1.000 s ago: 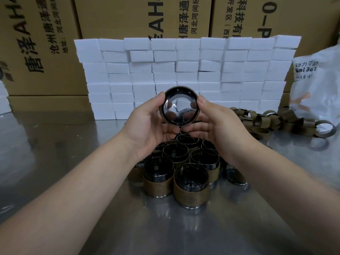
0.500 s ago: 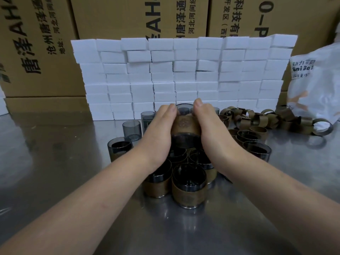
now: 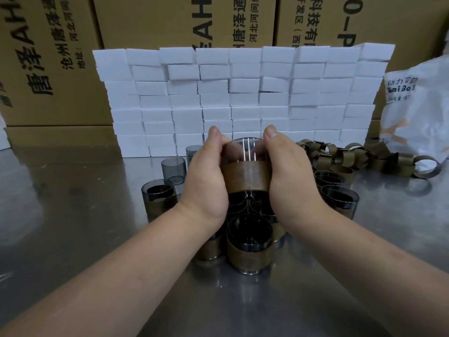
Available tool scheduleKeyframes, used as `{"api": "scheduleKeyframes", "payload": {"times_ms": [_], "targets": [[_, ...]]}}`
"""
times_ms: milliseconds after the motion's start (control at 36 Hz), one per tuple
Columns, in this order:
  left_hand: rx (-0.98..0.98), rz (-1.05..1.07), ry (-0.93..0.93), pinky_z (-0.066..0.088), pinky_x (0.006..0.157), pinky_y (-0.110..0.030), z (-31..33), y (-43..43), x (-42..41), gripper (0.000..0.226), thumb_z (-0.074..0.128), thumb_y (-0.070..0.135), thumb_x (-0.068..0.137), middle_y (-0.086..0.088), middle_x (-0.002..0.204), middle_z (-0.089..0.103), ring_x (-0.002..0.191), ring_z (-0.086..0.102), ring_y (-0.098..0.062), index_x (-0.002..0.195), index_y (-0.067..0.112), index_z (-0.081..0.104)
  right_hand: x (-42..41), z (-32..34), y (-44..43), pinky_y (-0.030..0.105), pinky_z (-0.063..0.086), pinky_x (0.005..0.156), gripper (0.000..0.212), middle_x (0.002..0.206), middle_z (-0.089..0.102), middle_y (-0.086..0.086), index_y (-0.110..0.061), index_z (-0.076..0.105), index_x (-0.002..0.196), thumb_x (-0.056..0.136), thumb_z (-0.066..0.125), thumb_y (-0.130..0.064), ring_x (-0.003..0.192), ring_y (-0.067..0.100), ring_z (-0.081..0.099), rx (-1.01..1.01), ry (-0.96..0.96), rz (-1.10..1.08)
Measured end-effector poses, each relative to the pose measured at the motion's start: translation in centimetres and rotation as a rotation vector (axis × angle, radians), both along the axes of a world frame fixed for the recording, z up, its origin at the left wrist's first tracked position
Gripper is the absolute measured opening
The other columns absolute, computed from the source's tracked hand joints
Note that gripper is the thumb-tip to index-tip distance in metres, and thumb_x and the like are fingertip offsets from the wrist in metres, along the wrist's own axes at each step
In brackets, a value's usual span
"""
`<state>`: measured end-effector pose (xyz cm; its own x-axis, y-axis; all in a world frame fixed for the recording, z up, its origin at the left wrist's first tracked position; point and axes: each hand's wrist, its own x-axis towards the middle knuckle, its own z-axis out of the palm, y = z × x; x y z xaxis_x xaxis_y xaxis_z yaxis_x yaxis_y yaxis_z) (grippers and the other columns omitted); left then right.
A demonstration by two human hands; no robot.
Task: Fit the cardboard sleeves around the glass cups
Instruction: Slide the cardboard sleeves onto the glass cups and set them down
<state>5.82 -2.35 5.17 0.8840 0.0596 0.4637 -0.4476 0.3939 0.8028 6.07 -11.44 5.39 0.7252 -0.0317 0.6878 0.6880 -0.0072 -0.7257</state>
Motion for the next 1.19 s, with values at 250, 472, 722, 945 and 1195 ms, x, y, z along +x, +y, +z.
{"api": "scheduleKeyframes", "payload": {"times_ms": [250, 472, 722, 945, 1195], "targets": [[-0.104, -0.047, 0.100, 0.038, 0.057, -0.027, 0.27, 0.16, 0.17, 0.062, 0.027, 0.050, 0.095, -0.011, 0.066, 0.046, 0.059, 0.045, -0.019, 0.047, 0.014, 0.044, -0.11, -0.20, 0.19, 0.024, 0.039, 0.055, 0.047, 0.062, 0.046, 0.014, 0.005, 0.047, 0.065, 0.087, 0.037, -0.036, 0.059, 0.009, 0.044, 0.016, 0.022, 0.037], [-0.005, 0.036, 0.131, 0.034, 0.054, -0.027, 0.24, 0.34, 0.37, 0.065, 0.029, 0.048, 0.096, -0.010, 0.062, 0.043, 0.055, 0.041, -0.018, 0.039, 0.020, 0.042, -0.04, -0.49, 0.16, 0.015, 0.035, 0.048, 0.044, 0.054, 0.047, -0.002, -0.007, 0.048, 0.054, 0.087, 0.038, -0.034, 0.052, 0.005, 0.043, 0.033, 0.018, 0.063], [0.063, 0.053, 0.106, 0.030, 0.054, -0.028, 0.36, 0.50, 0.30, 0.068, 0.028, 0.048, 0.096, -0.008, 0.057, 0.040, 0.054, 0.038, -0.018, 0.036, 0.019, 0.042, -0.31, -0.59, 0.24, 0.012, 0.033, 0.046, 0.038, 0.045, 0.042, -0.012, -0.020, 0.041, 0.050, 0.086, 0.040, -0.034, 0.045, -0.001, 0.038, 0.066, 0.011, 0.063], [0.074, 0.064, 0.121, 0.026, 0.052, -0.029, 0.38, 0.54, 0.37, 0.066, 0.030, 0.046, 0.096, -0.004, 0.050, 0.035, 0.050, 0.033, -0.016, 0.037, 0.019, 0.038, -0.23, -0.69, 0.33, 0.017, 0.030, 0.044, 0.039, 0.046, 0.036, -0.011, -0.021, 0.037, 0.050, 0.086, 0.041, -0.034, 0.045, 0.002, 0.033, 0.070, 0.048, 0.065], [0.145, 0.089, 0.127, 0.028, 0.047, -0.023, 0.60, 0.78, 0.38, 0.071, 0.028, 0.047, 0.097, 0.004, 0.040, 0.036, 0.041, 0.033, -0.010, 0.033, 0.019, 0.037, -0.34, -0.60, 0.17, 0.020, 0.030, 0.044, 0.042, 0.051, 0.036, -0.004, -0.013, 0.041, 0.057, 0.096, 0.038, -0.028, 0.047, 0.006, 0.033, 0.056, 0.074, 0.039]]}}
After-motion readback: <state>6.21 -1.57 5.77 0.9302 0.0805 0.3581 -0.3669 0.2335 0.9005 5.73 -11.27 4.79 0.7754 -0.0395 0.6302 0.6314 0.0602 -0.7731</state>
